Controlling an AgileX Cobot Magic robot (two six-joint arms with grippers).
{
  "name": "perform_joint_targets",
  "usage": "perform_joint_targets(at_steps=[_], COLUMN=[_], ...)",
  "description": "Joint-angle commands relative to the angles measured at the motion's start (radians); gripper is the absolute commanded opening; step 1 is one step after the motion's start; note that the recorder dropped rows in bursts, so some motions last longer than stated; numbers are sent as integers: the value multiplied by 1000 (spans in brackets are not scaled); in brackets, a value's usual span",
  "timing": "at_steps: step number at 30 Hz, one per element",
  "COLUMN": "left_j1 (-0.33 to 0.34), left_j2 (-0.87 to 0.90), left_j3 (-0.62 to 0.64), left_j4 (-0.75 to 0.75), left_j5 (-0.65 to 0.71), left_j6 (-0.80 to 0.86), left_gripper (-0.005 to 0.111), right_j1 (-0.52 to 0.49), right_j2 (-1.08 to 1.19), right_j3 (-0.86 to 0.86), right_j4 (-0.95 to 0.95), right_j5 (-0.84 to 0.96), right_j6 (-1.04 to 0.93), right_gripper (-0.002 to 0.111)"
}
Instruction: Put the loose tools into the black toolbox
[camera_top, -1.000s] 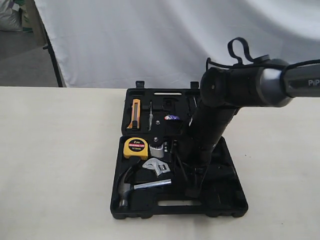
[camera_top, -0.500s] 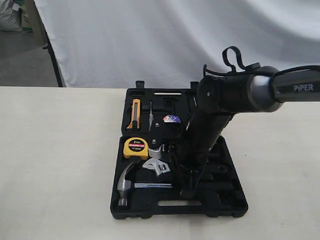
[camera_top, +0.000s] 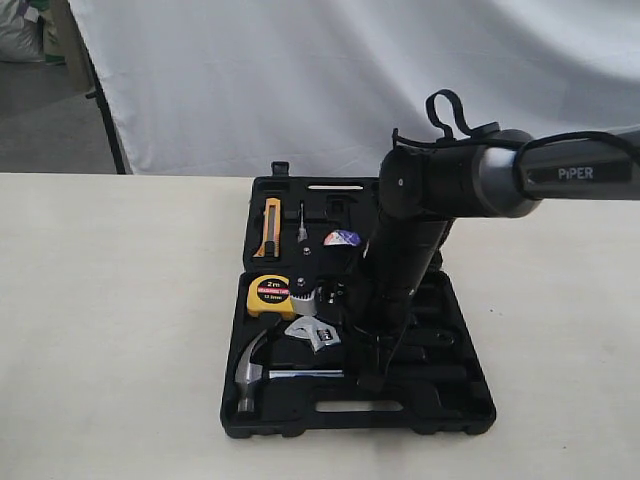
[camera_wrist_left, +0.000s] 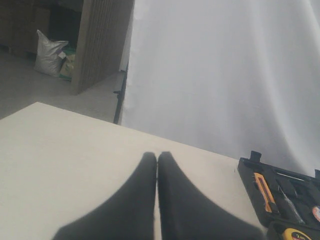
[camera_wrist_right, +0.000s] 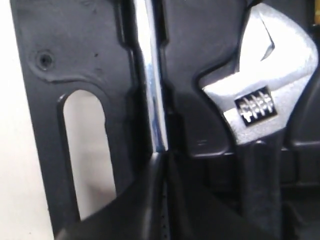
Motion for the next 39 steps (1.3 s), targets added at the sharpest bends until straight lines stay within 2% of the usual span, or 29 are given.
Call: perform_joint_targets(at_steps=[1, 13, 26, 39], left_j1=[25, 25, 25, 25], left_j2=[-3, -3, -3, -3], left_j3=[-3, -3, -3, -3], left_j4=[4, 4, 4, 4], left_j5=[-7, -7, -7, -7], left_j6=[-5, -5, -5, -5], left_gripper=[1, 1, 1, 1], right_j1=[-3, -3, 90, 88], right_j2=[10, 8, -18, 71], right_j3=[-43, -67, -67, -67], right_j4=[35, 112, 107, 70], right_j5=[86, 99, 26, -2], right_j6=[25, 25, 33, 33], right_gripper=[4, 4, 4, 4])
